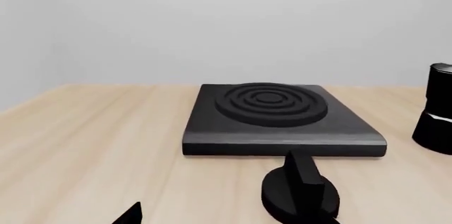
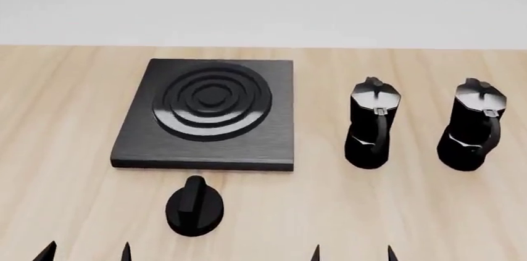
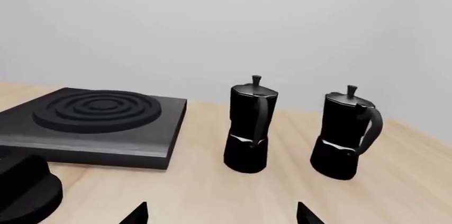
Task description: Put the right moka pot on the stove.
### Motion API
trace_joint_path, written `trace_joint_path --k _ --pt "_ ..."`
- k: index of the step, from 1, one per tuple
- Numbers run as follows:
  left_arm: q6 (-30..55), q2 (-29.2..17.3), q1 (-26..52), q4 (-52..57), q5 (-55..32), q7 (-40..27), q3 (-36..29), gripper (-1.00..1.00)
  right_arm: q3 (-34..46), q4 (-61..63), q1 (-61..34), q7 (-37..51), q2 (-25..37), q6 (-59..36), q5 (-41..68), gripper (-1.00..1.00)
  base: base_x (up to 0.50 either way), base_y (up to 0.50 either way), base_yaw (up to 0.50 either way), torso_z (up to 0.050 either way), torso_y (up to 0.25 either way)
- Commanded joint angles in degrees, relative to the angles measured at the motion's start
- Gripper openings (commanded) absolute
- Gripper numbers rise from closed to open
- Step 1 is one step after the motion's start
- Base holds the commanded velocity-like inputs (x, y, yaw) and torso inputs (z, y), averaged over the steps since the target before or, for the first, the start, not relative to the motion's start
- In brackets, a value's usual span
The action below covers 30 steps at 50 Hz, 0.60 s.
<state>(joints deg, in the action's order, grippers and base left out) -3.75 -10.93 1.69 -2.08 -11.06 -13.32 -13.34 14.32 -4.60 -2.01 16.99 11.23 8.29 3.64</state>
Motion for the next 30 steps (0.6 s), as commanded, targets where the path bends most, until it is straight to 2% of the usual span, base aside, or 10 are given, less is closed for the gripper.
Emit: trace_joint_path --k 1,30 --pt "-0.3 -0.2 0.0 -0.2 -0.1 -0.4 -0.3 1.0 0.3 -0.4 0.0 0.2 0.3 0.4 0.3 1.0 0.21 0.03 0.0 0.0 0.0" --pt "-0.7 -0.7 0.3 -0.7 -0.7 -1.0 -1.0 1.0 1.1 -0.2 -0.2 0.9 0.8 0.4 0.7 1.0 0.21 0.03 0.0 0.0 0.0"
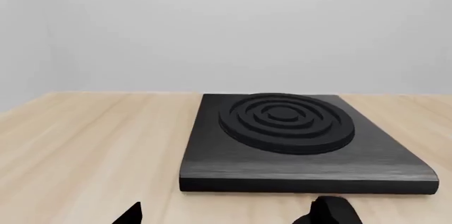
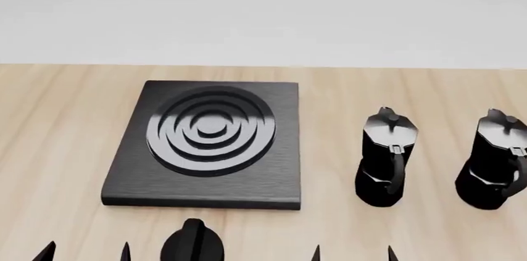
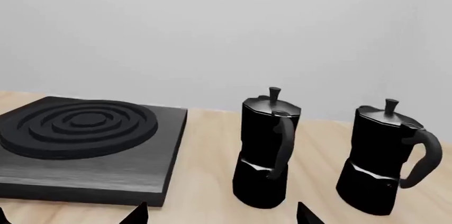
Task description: Put the right moka pot on the stove.
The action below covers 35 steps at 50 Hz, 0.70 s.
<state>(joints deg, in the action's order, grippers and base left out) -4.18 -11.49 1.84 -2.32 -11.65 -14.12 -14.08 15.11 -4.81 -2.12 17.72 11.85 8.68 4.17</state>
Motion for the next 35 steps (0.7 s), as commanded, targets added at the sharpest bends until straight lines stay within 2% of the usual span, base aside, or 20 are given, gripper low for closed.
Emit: trace_joint_path --k 1,26,31,35 --pt "0.1 -0.2 0.1 0.0 -0.2 -0.3 -0.3 1.0 0.3 0.0 -0.1 0.3 0.3 0.0 0.2 1.0 0.21 0.03 0.0 0.0 0.0" --pt "-0.1 -0.6 0.3 0.0 -0.7 -1.0 -0.8 1.0 0.9 0.1 0.0 0.3 1.0 0.0 1.0 1.0 0.21 0.03 0.0 0.0 0.0" --pt "2.9 -1.3 0.4 2.0 -2.4 -0.2 -1.3 1.0 0.9 3.5 0.5 0.2 1.7 -2.1 1.7 1.0 0.13 0.01 0.0 0.0 0.0" --pt "11.1 -2.7 1.2 8.2 -3.5 -3.2 -0.2 1.0 0.9 7.2 0.7 0.1 2.6 -4.5 2.0 1.0 0.0 0.0 0.0 0.0 0.0"
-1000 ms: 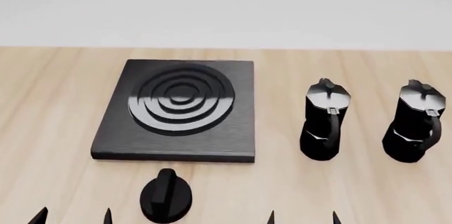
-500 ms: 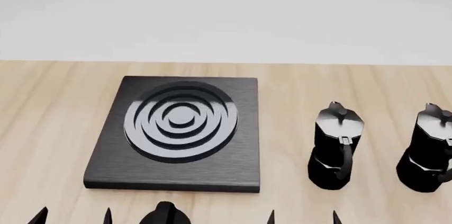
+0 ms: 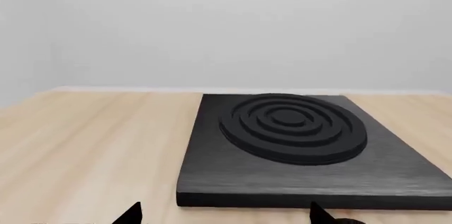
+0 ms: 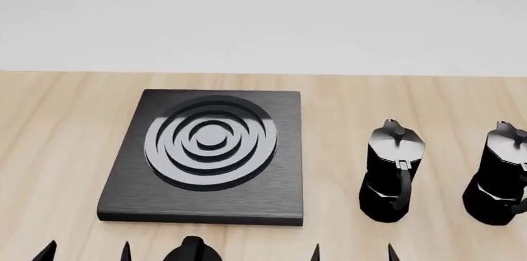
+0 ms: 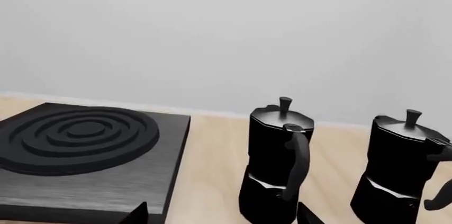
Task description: Put the right moka pot on the stove.
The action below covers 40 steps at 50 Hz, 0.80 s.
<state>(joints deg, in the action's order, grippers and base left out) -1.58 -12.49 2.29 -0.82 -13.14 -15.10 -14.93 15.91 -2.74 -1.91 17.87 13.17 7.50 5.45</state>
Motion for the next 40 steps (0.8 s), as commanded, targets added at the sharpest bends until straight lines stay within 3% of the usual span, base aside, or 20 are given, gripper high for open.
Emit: trace_joint_path --k 1,17,26,40 --pt "10.8 -2.3 0.6 9.6 -2.6 -2.7 0.7 1.0 0.1 6.3 0.5 -0.3 1.5 -3.9 1.1 1.0 0.0 0.0 0.0 0.0 0.0" --pt "29.0 -8.2 4.8 34.6 -7.3 -7.6 3.2 1.0 -1.3 25.6 -0.3 1.2 5.6 -18.3 1.4 1.0 0.0 0.0 0.0 0.0 0.001" --pt "45.6 -9.9 14.1 48.2 -14.9 -12.3 6.4 1.0 -3.2 38.4 -4.3 1.1 7.8 -30.0 4.5 1.0 0.0 0.0 0.0 0.0 0.0" --pt "47.7 -10.5 16.2 50.0 -15.5 -13.1 5.7 1.0 -2.9 40.1 -5.5 1.4 8.1 -32.6 5.0 1.0 0.0 0.0 0.0 0.0 0.0"
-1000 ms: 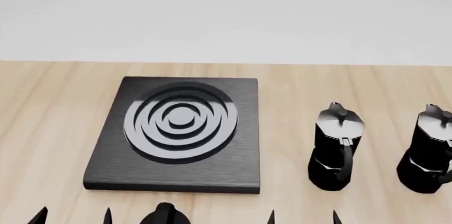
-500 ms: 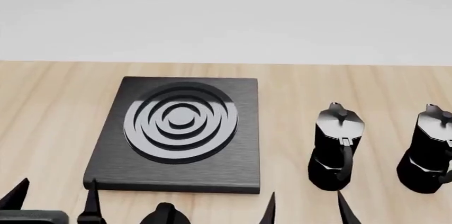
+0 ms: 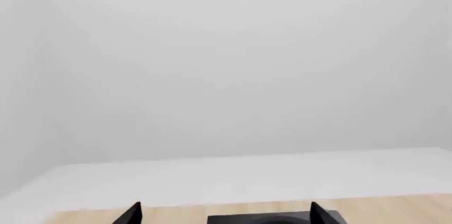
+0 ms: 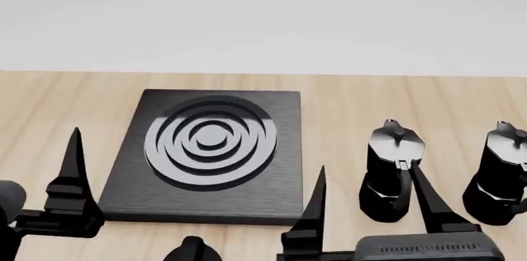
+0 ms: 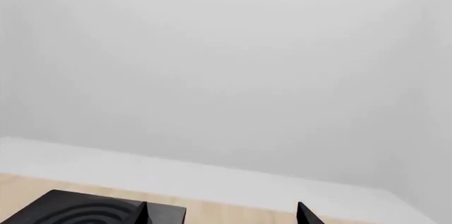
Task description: Put the right moka pot on the stove.
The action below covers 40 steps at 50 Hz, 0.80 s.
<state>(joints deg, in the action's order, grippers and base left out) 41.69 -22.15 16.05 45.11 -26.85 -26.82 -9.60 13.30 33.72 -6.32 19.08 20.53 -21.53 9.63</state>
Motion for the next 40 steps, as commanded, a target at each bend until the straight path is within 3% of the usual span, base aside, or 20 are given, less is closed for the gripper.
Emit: trace_joint_path --k 1,24,40 --pt "4.4 -0.8 2.5 4.1 -1.8 -1.4 0.3 1.0 -0.2 3.7 -1.1 0.2 0.7 -3.5 0.9 1.0 0.0 0.0 0.0 0.0 0.0" --pt "4.3 -1.3 2.5 4.0 -1.9 -1.9 -0.2 1.0 0.1 3.8 -1.7 0.8 1.0 -3.8 0.6 1.0 0.0 0.0 0.0 0.0 0.0" --pt "2.9 -1.7 2.0 3.6 -0.9 -2.2 -1.2 1.0 0.3 4.5 -1.5 1.0 1.7 -4.0 0.4 1.0 0.0 0.0 0.0 0.0 -0.12"
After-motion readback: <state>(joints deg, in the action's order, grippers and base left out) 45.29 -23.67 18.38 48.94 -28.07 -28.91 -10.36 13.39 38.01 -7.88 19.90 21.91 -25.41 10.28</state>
